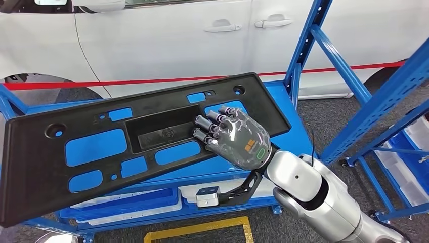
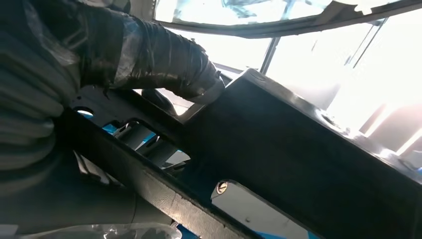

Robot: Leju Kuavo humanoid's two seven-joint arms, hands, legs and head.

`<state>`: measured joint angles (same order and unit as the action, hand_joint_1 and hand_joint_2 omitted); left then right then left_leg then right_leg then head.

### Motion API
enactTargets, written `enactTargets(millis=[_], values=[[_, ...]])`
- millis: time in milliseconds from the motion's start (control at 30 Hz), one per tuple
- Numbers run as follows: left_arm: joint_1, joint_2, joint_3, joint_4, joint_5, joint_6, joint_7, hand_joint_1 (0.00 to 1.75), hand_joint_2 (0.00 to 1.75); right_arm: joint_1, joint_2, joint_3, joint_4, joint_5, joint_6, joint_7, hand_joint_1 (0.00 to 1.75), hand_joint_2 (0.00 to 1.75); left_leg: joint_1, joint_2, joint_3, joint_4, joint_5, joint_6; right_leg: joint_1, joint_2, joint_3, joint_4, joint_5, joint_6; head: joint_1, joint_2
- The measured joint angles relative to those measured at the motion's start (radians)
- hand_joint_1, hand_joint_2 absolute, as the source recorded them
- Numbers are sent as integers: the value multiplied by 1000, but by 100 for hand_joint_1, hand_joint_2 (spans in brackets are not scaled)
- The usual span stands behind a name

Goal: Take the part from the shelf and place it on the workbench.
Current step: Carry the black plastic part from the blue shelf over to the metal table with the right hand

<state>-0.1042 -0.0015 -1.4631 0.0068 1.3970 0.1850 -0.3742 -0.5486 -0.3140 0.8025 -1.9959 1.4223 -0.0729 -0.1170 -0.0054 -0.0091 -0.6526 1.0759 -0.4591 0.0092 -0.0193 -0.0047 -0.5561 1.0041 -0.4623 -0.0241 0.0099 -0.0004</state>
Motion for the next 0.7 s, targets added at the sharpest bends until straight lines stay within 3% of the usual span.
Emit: enactTargets(millis=[67,100,133,167,233,300,333,433,500,600,633,667,700], values=[[-1,0,0,0,0,0,1,0,175,-1,0,2,1,4,1,1,175,175,9,2,-38,120,-89,-12,-1,-3,-20,1,17,-5,-1,0],[-2,0,0,0,0,0,1,0,175,0,0,2,3,4,1,1,175,175,13,2,-52,179,-120,-18,-1,-4,-33,3,24,-4,-1,0],[-2,0,0,0,0,0,2,0,175,0,0,3,4,5,1,1,175,175,17,3,-56,218,-134,-23,-1,-5,-45,7,30,-2,-1,0],[-2,0,0,0,0,0,2,0,175,0,0,4,6,5,1,1,175,175,21,3,-40,217,-125,-27,-3,-6,-58,12,36,2,-1,0],[-3,1,0,0,0,1,2,0,175,0,0,5,7,5,2,1,175,175,27,3,42,114,-78,-33,-8,-7,-82,27,45,11,-1,0],[-5,2,0,0,0,1,4,0,175,-1,0,5,8,4,5,1,175,175,25,1,121,-10,-59,-29,-10,-8,-100,39,54,24,-1,0],[-6,2,0,0,0,2,5,0,175,-2,0,5,8,3,6,1,175,175,23,-1,136,-41,-60,-23,-9,-8,-104,43,59,32,0,0],[-7,2,0,0,0,2,9,0,175,-4,0,6,8,1,9,1,175,175,17,-2,124,-50,-48,1,-10,-7,-107,39,76,54,1,0],[-8,2,0,0,0,5,13,0,175,-3,-1,6,8,0,13,1,175,175,19,3,110,-54,-28,22,-12,-4,-123,68,33,62,1,0],[-9,2,0,0,0,13,15,0,175,-3,-1,8,9,-2,16,2,175,175,15,6,72,-54,6,39,-10,-1,-174,239,-109,64,1,0],[-9,2,0,0,0,15,15,0,175,-3,-1,9,9,-3,17,2,175,175,12,6,57,-53,16,40,-8,0,-182,294,-132,63,1,0],[-9,2,0,0,0,16,15,0,175,-3,-1,9,10,-3,17,2,175,175,8,6,43,-53,26,41,-6,0,-176,321,-130,61,1,0],[-8,2,0,0,0,17,15,0,175,-3,-1,10,10,-4,18,3,175,175,4,6,30,-52,36,42,-2,0,-152,313,-111,55,1,0]])
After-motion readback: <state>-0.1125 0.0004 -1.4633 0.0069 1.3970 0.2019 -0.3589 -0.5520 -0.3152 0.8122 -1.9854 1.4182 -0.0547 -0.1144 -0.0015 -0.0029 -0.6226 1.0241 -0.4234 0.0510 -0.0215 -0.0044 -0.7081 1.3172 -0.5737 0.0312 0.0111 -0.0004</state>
